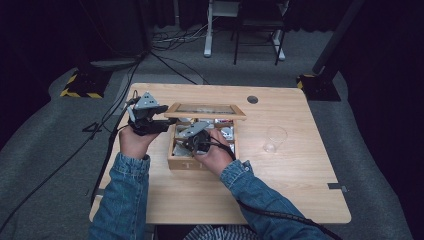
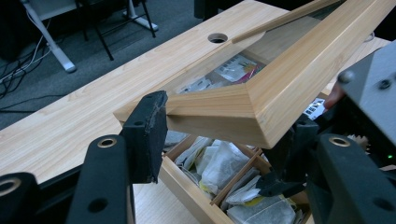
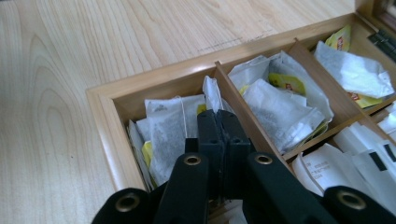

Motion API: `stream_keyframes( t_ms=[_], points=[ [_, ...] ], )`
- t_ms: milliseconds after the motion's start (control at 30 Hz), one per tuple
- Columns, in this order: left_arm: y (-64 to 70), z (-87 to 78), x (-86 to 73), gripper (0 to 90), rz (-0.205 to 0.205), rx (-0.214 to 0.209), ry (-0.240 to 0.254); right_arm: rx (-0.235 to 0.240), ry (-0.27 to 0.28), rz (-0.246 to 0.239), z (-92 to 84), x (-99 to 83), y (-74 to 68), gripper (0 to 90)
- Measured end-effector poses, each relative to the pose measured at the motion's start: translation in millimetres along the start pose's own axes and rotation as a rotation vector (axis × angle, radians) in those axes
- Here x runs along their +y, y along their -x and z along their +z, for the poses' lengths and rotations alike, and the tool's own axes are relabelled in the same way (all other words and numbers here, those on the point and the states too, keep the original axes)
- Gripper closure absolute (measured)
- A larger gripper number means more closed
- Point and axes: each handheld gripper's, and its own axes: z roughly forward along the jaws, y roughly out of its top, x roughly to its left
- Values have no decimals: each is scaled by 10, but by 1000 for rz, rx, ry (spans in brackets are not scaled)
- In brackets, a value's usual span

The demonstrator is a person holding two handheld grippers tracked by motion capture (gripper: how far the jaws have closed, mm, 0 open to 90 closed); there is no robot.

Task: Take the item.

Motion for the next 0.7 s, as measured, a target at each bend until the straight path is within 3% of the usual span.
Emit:
stream_keyframes(
  t_ms=[267, 700],
  points=[
    [0, 0, 0, 452, 0, 0, 0, -11, 40, -5, -127, 44, -18, 900],
    [-1, 0, 2, 452, -1, 0, 1, -29, 101, -9, -475, 77, -19, 900]
  ],
)
